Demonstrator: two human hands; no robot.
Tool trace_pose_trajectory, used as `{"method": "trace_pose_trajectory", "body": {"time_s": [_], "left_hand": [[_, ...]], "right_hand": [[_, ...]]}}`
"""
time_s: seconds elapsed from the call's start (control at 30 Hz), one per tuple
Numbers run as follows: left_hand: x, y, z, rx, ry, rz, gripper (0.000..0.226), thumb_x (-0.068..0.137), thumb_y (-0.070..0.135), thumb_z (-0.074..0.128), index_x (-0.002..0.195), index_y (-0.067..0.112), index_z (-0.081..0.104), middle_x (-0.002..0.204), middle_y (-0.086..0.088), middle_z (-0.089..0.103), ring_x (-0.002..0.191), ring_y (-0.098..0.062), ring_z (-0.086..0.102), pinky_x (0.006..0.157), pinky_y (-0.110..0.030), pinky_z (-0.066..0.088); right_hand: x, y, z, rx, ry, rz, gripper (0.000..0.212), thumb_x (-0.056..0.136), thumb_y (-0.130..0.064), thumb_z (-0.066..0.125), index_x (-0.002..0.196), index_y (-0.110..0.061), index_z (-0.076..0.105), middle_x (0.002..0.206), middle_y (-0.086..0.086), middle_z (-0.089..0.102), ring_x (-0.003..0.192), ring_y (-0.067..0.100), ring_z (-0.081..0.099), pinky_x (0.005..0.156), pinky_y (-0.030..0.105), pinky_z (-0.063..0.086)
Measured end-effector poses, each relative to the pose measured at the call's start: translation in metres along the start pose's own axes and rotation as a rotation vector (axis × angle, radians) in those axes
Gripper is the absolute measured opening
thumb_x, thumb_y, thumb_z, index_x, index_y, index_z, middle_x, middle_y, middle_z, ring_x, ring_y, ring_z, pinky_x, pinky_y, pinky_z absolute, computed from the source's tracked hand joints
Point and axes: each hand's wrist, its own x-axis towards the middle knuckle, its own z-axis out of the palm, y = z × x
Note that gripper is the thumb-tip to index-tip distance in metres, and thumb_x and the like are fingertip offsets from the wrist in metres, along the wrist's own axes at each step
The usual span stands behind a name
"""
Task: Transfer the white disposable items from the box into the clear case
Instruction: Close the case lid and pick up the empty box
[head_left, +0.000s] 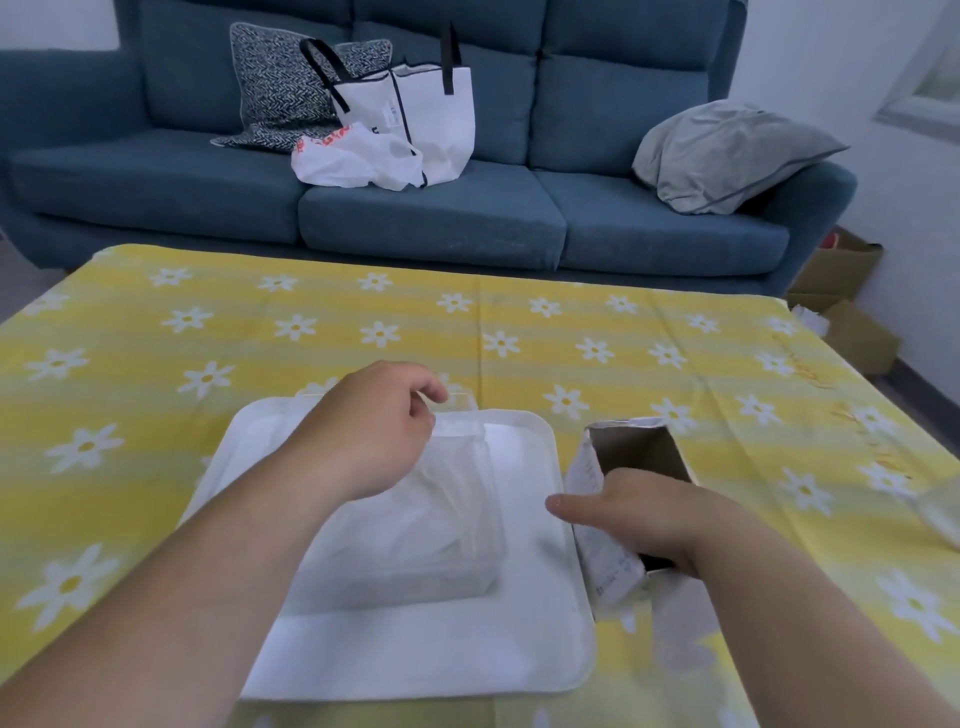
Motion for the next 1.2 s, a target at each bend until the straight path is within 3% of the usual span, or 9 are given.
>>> {"method": "trace_pose_trajectory", "body": {"time_s": [0.17,0.27,0.37,0.47,0.6,0.77,0.93,1.13,1.2], "left_hand": [[0.012,-0.027,-0.02,-0.166,0.287,-0.202,0.029,0.094,0.011,0.053,0.116,0.023,0.067,0.1,0.003,0.064,0.077,-0.021,0.057,0.06,-0.028,0.039],[0.011,-0.048,-0.033,-0.363,0.337,-0.42,0.032,0.095,0.012,0.055,0.126,0.016,0.061,0.116,-0.01,0.06,0.101,-0.032,0.057,0.079,-0.033,0.043],[0.003,-0.064,-0.039,-0.548,0.209,-0.59,0.023,0.099,0.018,0.054,0.122,0.014,0.059,0.11,-0.013,0.057,0.105,-0.033,0.056,0.086,-0.038,0.043],[-0.007,-0.072,-0.043,-0.667,0.061,-0.674,0.014,0.101,0.022,0.053,0.098,0.011,0.061,0.089,-0.013,0.062,0.076,-0.029,0.058,0.076,-0.039,0.045],[-0.008,-0.082,-0.045,-0.829,-0.012,-0.727,0.025,0.103,0.034,0.05,0.101,0.009,0.057,0.084,-0.017,0.065,0.067,-0.027,0.059,0.063,-0.034,0.047],[-0.001,-0.096,-0.044,-1.022,-0.052,-0.769,0.04,0.102,0.045,0.045,0.101,0.008,0.06,0.098,-0.013,0.064,0.075,-0.027,0.059,0.068,-0.037,0.046],[0.002,-0.101,-0.045,-1.176,-0.033,-0.694,0.045,0.103,0.047,0.038,0.116,0.012,0.064,0.121,-0.005,0.066,0.093,-0.028,0.059,0.083,-0.042,0.046],[0.0,-0.092,-0.053,-1.177,0.071,-0.612,0.044,0.104,0.048,0.037,0.123,0.017,0.062,0.128,-0.002,0.067,0.101,-0.027,0.058,0.07,-0.04,0.046],[-0.003,-0.091,-0.056,-1.172,0.075,-0.609,0.047,0.103,0.05,0.037,0.122,0.015,0.062,0.128,-0.005,0.068,0.102,-0.028,0.058,0.069,-0.04,0.046]], "right_hand": [[-0.014,-0.021,-0.013,-0.148,0.51,-0.112,0.04,0.089,-0.045,0.057,0.071,-0.01,0.062,0.065,0.003,0.065,0.065,0.022,0.062,0.054,0.03,0.044],[-0.024,-0.044,-0.011,0.012,0.728,-0.278,0.025,0.091,-0.031,0.056,0.074,-0.016,0.068,0.068,0.002,0.068,0.069,0.025,0.064,0.059,0.032,0.051],[-0.025,-0.064,0.011,0.208,0.441,-0.468,0.019,0.092,-0.022,0.058,0.085,-0.021,0.075,0.082,-0.007,0.074,0.078,0.017,0.07,0.073,0.036,0.059],[-0.02,-0.072,0.034,0.029,0.236,-0.48,0.027,0.096,-0.03,0.056,0.12,-0.029,0.07,0.119,-0.018,0.067,0.099,0.005,0.065,0.087,0.022,0.052],[-0.015,-0.082,0.057,-0.149,0.116,-0.48,0.049,0.098,-0.042,0.051,0.145,-0.029,0.047,0.15,-0.009,0.048,0.131,0.011,0.05,0.106,0.029,0.041],[-0.014,-0.094,0.078,-0.322,0.051,-0.471,0.05,0.101,-0.044,0.044,0.148,-0.027,0.037,0.139,0.007,0.046,0.126,0.027,0.05,0.103,0.036,0.041],[-0.009,-0.099,0.096,-0.446,0.034,-0.443,0.03,0.101,-0.042,0.037,0.121,-0.022,0.05,0.121,0.008,0.05,0.108,0.031,0.055,0.091,0.04,0.046],[-0.029,-0.106,0.071,-0.356,0.023,-0.463,0.038,0.104,-0.031,0.04,0.139,-0.025,0.053,0.143,0.001,0.051,0.13,0.021,0.048,0.103,0.03,0.038],[-0.037,-0.104,0.052,-0.252,0.113,-0.434,0.033,0.099,-0.019,0.045,0.121,-0.024,0.069,0.13,-0.005,0.064,0.119,0.016,0.058,0.092,0.027,0.043]]}}
